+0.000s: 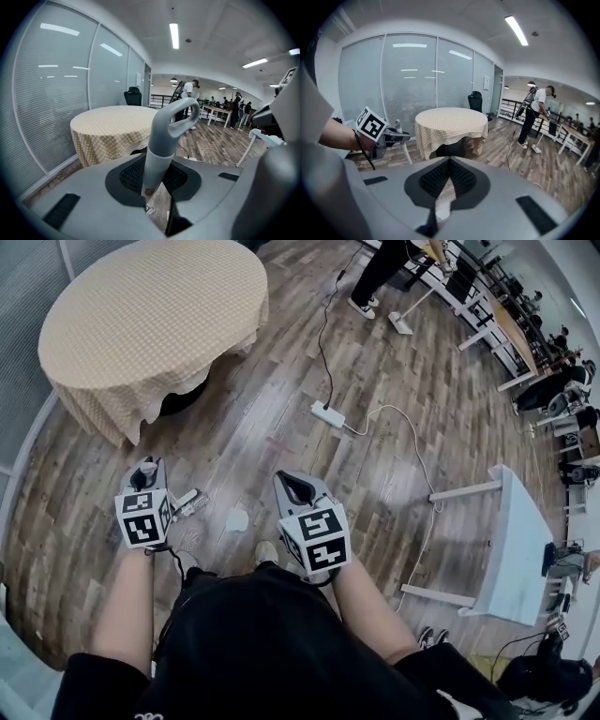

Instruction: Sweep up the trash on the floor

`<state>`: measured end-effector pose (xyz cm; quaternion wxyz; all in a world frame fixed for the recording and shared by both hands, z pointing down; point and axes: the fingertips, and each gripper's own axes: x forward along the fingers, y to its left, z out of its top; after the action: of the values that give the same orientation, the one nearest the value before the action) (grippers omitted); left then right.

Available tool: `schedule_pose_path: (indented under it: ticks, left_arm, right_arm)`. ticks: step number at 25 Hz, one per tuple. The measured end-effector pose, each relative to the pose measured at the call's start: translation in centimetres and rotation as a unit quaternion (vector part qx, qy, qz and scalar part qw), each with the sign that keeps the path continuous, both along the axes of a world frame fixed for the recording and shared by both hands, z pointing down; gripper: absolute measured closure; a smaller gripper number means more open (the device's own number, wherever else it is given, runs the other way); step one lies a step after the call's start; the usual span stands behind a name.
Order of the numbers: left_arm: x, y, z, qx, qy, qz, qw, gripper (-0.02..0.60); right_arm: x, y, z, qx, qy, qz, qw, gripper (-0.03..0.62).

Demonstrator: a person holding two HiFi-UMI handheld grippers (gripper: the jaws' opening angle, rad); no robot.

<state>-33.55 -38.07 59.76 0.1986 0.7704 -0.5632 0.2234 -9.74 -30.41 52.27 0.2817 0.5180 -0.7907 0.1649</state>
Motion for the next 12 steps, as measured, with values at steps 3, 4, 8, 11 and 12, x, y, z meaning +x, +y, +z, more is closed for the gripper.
schedule_pose_path:
  ticks: [3, 4, 8, 11, 12]
  left_arm:
    - [1.4, 0.2, 0.1, -0.008, -0.001, -0.004, 1.0, 0.508]
    - [1.9, 0.3, 0.1, -0.01, 0.0, -0.002, 0.9999, 0.508]
    - [4.0, 0.9, 0.0, -0.016, 0.002, 0.011, 0.9998, 0.508]
    - [5.9, 1.6, 0.1, -0.022, 0.004, 0.024, 0.9995, 0.508]
    - [6.4, 1.8, 0.1, -0.023, 0.005, 0.028, 0.9993, 0.508]
  right_arm:
    - [0.9, 0.1, 0.3, -0.001, -0.003, 0.002, 1.0, 0.58]
    - [1.1, 0.1, 0.4, -0.002, -0.004, 0.002, 1.0, 0.582]
    - [2.3, -0.2, 0.8, -0.006, -0.015, 0.012, 1.0, 0.581]
    - [3.5, 0.0, 1.2, -0.01, -0.018, 0.019, 1.0, 0.58]
    - [3.8, 0.1, 1.2, -0.01, -0.02, 0.021, 1.0, 0.581]
